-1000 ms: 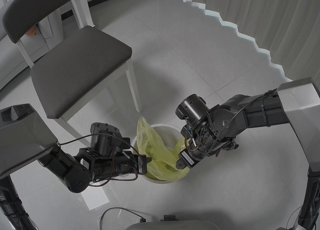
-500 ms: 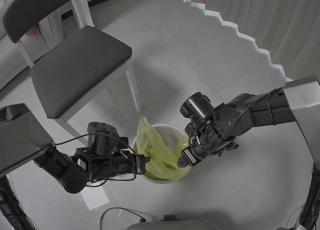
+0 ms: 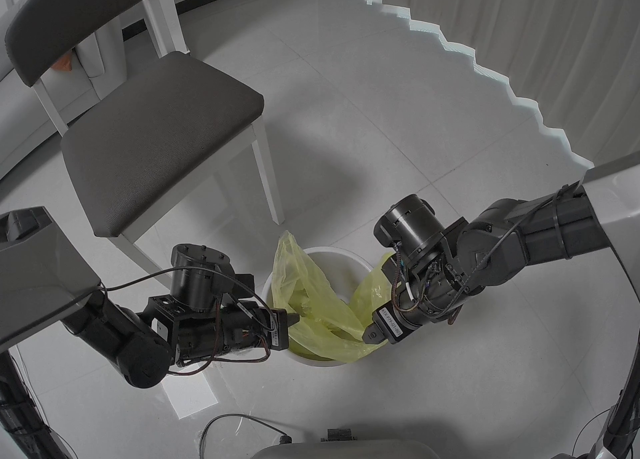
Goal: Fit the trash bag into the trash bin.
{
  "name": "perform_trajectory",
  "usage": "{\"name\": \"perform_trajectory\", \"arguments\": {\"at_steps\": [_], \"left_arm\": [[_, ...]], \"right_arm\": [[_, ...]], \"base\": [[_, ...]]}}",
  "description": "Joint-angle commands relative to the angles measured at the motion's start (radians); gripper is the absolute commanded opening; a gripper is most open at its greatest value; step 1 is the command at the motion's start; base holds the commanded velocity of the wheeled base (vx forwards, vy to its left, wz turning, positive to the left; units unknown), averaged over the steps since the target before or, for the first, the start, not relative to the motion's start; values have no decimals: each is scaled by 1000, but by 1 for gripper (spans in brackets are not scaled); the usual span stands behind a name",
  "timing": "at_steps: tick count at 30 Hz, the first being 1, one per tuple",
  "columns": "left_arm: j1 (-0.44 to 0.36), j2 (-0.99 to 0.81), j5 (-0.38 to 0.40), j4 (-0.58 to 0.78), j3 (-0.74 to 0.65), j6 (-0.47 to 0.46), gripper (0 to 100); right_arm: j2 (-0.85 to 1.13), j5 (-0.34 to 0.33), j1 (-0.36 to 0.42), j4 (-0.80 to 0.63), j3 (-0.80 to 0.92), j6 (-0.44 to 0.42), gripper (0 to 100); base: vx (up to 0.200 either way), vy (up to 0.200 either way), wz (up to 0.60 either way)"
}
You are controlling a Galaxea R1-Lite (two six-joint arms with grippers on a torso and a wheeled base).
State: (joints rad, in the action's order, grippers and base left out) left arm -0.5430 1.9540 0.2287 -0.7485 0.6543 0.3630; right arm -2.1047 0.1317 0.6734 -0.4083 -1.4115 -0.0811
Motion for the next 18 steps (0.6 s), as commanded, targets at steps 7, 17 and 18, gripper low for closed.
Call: {"name": "perform_trajectory", "arguments": {"at_steps": [7,17,18], "left_arm": [[-2,-3,0,-2,1,-1,0],[-2,-4,-2,-15,-1,-1,0],[-2,-4,-2,-15,-1,-1,0]], "right_arm": [[5,0,-6,5,-21,3,0],[8,0,-6,-3,-12,11,0],[8,0,-6,-3,-11,11,0]], "base": [[0,0,0],[0,0,0],[0,0,0]]}}
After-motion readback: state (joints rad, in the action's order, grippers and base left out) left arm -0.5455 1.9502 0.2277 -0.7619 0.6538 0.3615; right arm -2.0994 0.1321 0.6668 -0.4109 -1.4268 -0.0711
